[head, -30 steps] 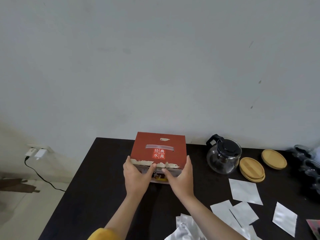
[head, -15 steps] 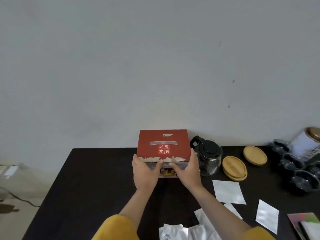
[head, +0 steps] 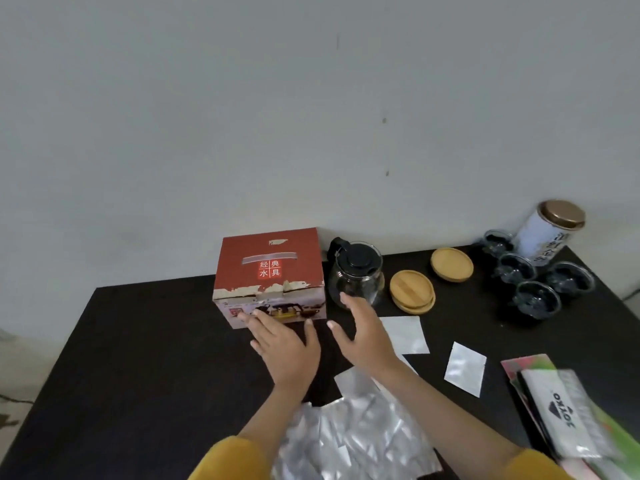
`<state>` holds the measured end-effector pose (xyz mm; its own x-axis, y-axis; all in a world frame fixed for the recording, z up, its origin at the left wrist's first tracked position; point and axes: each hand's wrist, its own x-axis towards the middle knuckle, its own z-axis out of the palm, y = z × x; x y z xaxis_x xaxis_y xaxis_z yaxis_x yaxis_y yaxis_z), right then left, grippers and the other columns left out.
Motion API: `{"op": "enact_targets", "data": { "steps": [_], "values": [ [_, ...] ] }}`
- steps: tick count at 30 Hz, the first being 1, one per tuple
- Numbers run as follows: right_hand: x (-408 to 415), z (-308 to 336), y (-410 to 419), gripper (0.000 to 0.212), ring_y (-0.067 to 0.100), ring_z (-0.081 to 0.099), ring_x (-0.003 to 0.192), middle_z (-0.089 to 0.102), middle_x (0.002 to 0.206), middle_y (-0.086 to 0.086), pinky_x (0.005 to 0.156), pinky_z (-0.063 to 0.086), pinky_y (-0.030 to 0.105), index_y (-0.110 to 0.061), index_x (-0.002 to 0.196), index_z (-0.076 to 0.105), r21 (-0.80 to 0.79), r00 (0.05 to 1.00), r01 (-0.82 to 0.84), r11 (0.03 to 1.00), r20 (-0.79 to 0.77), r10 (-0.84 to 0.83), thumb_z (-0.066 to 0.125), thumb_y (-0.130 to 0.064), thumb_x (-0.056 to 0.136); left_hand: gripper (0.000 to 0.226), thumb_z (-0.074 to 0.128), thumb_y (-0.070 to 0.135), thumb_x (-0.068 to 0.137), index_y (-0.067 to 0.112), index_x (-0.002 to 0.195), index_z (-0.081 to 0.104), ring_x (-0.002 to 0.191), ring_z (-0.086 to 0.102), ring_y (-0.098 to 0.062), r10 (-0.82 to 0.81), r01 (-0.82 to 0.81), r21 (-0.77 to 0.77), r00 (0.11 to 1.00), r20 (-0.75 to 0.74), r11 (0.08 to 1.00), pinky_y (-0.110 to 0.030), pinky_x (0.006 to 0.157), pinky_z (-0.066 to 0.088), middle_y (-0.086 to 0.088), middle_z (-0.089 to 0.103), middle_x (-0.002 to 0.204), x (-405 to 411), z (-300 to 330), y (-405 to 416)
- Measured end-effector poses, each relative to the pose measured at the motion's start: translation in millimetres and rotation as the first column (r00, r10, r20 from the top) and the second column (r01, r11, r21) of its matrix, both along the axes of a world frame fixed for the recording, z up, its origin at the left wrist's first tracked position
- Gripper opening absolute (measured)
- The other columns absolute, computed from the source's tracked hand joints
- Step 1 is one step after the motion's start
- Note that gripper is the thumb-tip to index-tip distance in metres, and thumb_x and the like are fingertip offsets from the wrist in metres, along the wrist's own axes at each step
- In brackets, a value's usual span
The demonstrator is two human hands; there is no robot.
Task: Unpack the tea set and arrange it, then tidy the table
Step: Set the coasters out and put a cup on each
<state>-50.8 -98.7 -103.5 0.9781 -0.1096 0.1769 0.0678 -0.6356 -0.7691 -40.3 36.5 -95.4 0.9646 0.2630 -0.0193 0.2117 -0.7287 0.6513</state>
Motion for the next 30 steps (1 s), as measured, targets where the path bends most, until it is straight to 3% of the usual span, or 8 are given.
{"op": "enact_targets", "data": {
  "steps": [4,11,15,17,20,25,30],
  "values": [
    [-24.5,-19.4,-62.1,0.045,0.016,0.051,0.122,0.055,0.128,0.003,0.097,0.040,0.019,-0.012,0.132,0.054,-0.080,0.997,0.023,0.997,-0.073,-0.029,0.060,-0.030,0.091,0.122,0.055,0.070,0.075,-0.003,0.146,-0.011,0.144,-0.017,-0.034,-0.078,0.107,0.062,0.931,-0.357,0.992,-0.050,0.116,0.005,-0.023,-0.026,0.152,-17.0,-27.0,-41.1],
    [-9.7,-28.3,-154.8,0.040,0.020,0.048,0.121,0.052,0.128,0.007,0.088,0.037,0.019,-0.009,0.127,0.055,-0.183,0.982,0.096,0.978,-0.142,-0.123,0.064,-0.019,0.089,0.165,0.054,0.095,0.037,-0.003,0.135,-0.035,0.131,-0.042,-0.035,-0.074,0.157,0.055,0.706,-0.704,0.986,-0.061,0.109,-0.011,-0.022,-0.050,0.137,11.4,-33.5,-81.6],
    [30.8,-28.5,-182.9,0.058,0.028,0.033,0.131,0.036,0.141,0.010,0.094,0.043,0.032,-0.013,0.135,0.042,-0.231,0.950,0.039,0.972,-0.293,-0.108,0.069,-0.026,0.085,0.175,0.059,0.094,0.025,-0.005,0.133,-0.038,0.132,-0.040,-0.037,-0.035,0.164,0.103,0.673,-0.739,0.981,-0.063,0.109,-0.010,-0.024,-0.049,0.137,15.5,-36.8,-87.0],
    [52.4,-26.6,-187.2,0.082,0.032,0.023,0.138,0.023,0.152,0.011,0.106,0.036,0.043,-0.016,0.145,0.030,-0.272,0.914,-0.028,0.962,-0.397,-0.085,0.074,-0.038,0.079,0.175,0.060,0.093,0.026,-0.006,0.132,-0.038,0.132,-0.040,-0.038,-0.024,0.173,0.120,0.658,-0.753,0.978,-0.062,0.109,-0.010,-0.026,-0.049,0.136,17.0,-37.7,-88.3],
    [76.7,-27.8,-186.6,0.106,0.034,0.019,0.141,0.017,0.156,0.012,0.112,0.028,0.046,-0.016,0.151,0.018,-0.318,0.879,-0.143,0.937,-0.476,-0.028,0.077,-0.050,0.070,0.175,0.061,0.092,0.026,-0.006,0.131,-0.039,0.130,-0.042,-0.039,-0.014,0.179,0.128,0.631,-0.775,0.975,-0.061,0.110,-0.009,-0.027,-0.052,0.133,20.0,-37.9,-89.6],
    [84.6,-32.7,-180.9,0.106,0.030,0.028,0.133,0.027,0.147,0.008,0.097,0.043,0.043,-0.017,0.150,0.019,-0.315,0.878,-0.134,0.940,-0.478,-0.035,0.080,-0.047,0.068,0.176,0.060,0.093,0.025,-0.006,0.130,-0.040,0.131,-0.040,-0.040,0.009,0.186,0.152,0.605,-0.796,0.971,-0.060,0.111,-0.006,-0.027,-0.051,0.133,23.1,-36.2,-90.2],
    [61.7,-28.6,-193.6,0.104,0.032,0.027,0.135,0.028,0.146,0.009,0.101,0.039,0.042,-0.015,0.149,0.023,-0.231,0.896,0.030,0.972,-0.424,-0.129,0.082,-0.044,0.068,0.176,0.061,0.092,0.025,-0.006,0.132,-0.038,0.131,-0.041,-0.039,0.005,0.170,0.138,0.615,-0.788,0.976,-0.061,0.111,-0.006,-0.026,-0.050,0.135,21.5,-33.7,-90.9]
  ]
}}
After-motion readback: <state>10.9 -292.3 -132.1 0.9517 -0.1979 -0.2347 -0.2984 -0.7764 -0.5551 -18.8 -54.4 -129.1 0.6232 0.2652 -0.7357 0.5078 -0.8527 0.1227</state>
